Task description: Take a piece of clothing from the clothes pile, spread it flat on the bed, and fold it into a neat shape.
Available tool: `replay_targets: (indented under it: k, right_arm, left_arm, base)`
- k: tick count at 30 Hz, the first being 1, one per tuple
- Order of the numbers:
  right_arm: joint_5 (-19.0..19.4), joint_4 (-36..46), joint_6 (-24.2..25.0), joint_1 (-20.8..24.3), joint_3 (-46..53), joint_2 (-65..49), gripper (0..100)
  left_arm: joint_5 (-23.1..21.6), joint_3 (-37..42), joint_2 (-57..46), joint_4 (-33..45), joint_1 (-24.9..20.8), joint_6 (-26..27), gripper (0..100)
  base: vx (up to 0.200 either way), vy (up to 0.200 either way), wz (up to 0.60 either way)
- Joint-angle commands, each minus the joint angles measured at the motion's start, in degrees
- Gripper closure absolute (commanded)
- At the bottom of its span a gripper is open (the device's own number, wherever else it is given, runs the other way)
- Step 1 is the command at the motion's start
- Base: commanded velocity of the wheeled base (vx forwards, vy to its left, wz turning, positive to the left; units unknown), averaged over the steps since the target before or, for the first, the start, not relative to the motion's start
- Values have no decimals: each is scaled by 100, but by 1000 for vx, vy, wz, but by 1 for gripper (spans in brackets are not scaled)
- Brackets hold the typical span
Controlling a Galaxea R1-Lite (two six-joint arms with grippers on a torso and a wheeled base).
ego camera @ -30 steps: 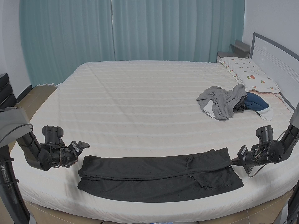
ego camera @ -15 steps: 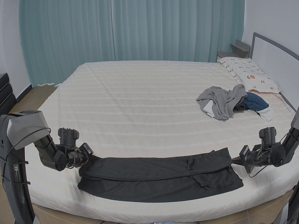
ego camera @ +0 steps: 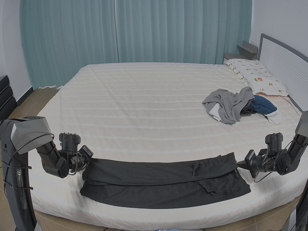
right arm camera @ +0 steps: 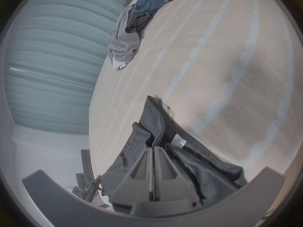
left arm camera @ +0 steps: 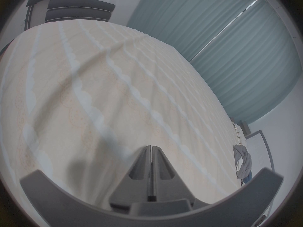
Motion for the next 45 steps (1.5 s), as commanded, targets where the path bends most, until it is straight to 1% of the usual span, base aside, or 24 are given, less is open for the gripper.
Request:
replay_targets:
  k: [1, 5, 6, 7, 13, 18, 22, 24, 25, 26, 27, 28, 29, 30, 32, 34, 37, 44, 45]
  right_arm:
    - [-8, -6, -24, 8, 79, 88, 100]
    - [-17, -6, -50, 8, 150, 88, 100]
    - [-17, 2, -50, 8, 158, 88, 100]
    - [-26, 2, -68, 8, 158, 106, 0]
    - [-43, 55, -94, 8, 158, 132, 0]
    - [-34, 11, -85, -80, 150, 106, 0]
    - [-17, 20, -85, -335, 158, -132, 0]
    - [10, 37, -85, -467, 158, -246, 0]
    - [27, 46, -85, -555, 158, -307, 0]
    - [27, 46, -85, -581, 158, -325, 0]
    - [45, 46, -85, -669, 158, -351, 0]
    - [45, 46, -85, -669, 158, -351, 0]
    - [53, 46, -94, -704, 158, -343, 0]
    - [53, 46, -94, -704, 167, -343, 0]
    - [53, 37, -103, -713, 194, -281, 0]
    - [80, 20, -103, -713, 211, -237, 0]
    - [185, 11, -103, -722, 202, -149, 0]
    - [264, 2, -94, -792, 158, 0, 0]
    - [264, -6, -94, -792, 158, 44, 0]
  left_arm:
    - [2, -8, 55, 5, 10, 2, 100]
    - [-7, 18, 46, -4, 10, 11, 100]
    - [-7, 18, 46, -4, 10, 11, 0]
    - [-7, 27, 46, 5, 2, 11, 0]
    - [-33, 54, 20, 31, 10, 20, 0]
    - [-42, 62, 20, 40, 19, 2, 0]
    - [-121, 273, -191, 49, 142, 11, 0]
    - [-271, 431, -420, 49, 213, 11, 0]
    - [-473, 572, -595, 40, 248, 29, 0]
    - [-561, 634, -666, 40, 256, 29, 0]
    - [-877, 836, -885, 31, 327, 73, 0]
    - [-903, 862, -912, 31, 336, 81, 0]
    - [-1237, 1091, -1114, 14, 397, 204, 0]
    - [-1290, 1135, -1140, -4, 406, 231, 0]
    - [-1712, 1460, -1298, -57, 503, 591, 0]
    - [-1835, 1592, -1290, -189, 555, 767, 0]
    - [-1870, 1671, -1255, -443, 617, 793, 0]
    - [-1861, 1838, -1246, -487, 555, 784, 0]
    - [-1853, 1847, -1237, -443, 476, 784, 0]
  base:
    - [0, 0, 0]
    - [0, 0, 0]
    - [0, 0, 0]
    - [0, 0, 0]
    - [0, 0, 0]
    - [0, 0, 0]
    - [0, 0, 0]
    - [0, 0, 0]
    - [0, 0, 0]
    - [0, 0, 0]
    - [0, 0, 0]
    - [0, 0, 0]
    - [0, 0, 0]
    - [0, 0, 0]
    - [0, 0, 0]
    - [0, 0, 0]
    - [0, 0, 0]
    - [-200, 0, 0]
    - [-200, 0, 0]
